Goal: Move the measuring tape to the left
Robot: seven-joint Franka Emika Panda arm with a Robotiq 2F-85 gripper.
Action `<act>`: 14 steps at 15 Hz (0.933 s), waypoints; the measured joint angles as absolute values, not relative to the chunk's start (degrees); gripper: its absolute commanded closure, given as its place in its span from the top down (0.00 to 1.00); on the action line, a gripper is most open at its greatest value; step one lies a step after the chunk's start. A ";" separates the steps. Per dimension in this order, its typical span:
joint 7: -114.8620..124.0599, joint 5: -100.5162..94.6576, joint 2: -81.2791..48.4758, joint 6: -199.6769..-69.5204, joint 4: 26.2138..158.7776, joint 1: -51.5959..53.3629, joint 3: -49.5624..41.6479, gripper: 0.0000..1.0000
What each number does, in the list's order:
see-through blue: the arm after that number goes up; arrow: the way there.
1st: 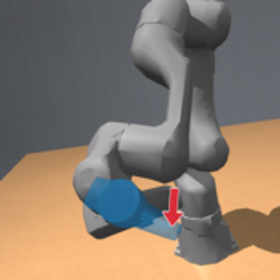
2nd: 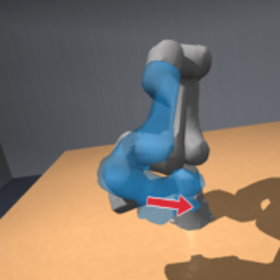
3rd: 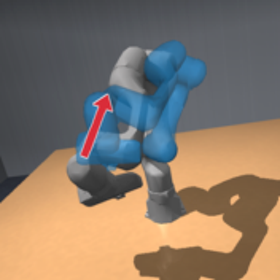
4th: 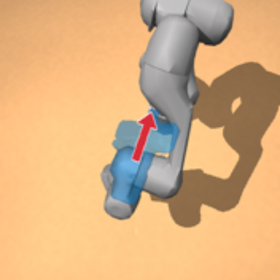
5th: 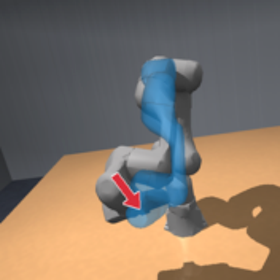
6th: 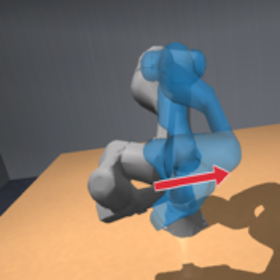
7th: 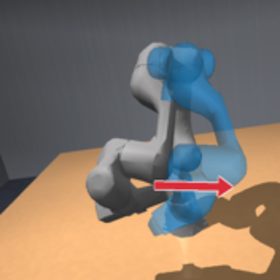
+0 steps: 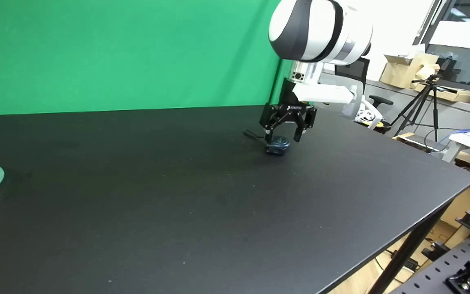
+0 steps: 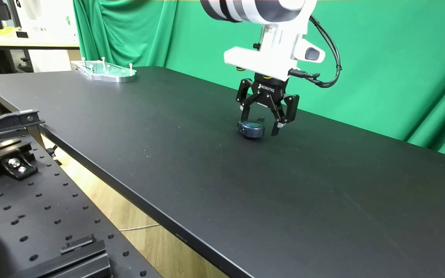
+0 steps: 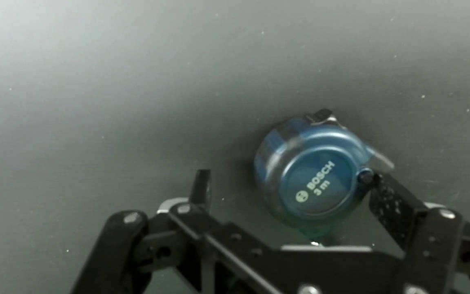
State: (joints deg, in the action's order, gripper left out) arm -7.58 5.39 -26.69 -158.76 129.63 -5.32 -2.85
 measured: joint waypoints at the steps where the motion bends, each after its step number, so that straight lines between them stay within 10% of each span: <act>1: -7.58 5.33 -26.79 -158.71 129.54 -5.14 -2.83 1.00; 4: -7.22 4.48 -26.89 -158.53 129.49 -4.59 -2.82 1.00; 5: -7.00 4.30 -26.89 -158.42 129.49 -4.42 -2.82 0.75; 14: -6.09 3.30 -26.45 -157.25 128.37 -4.02 -2.99 0.42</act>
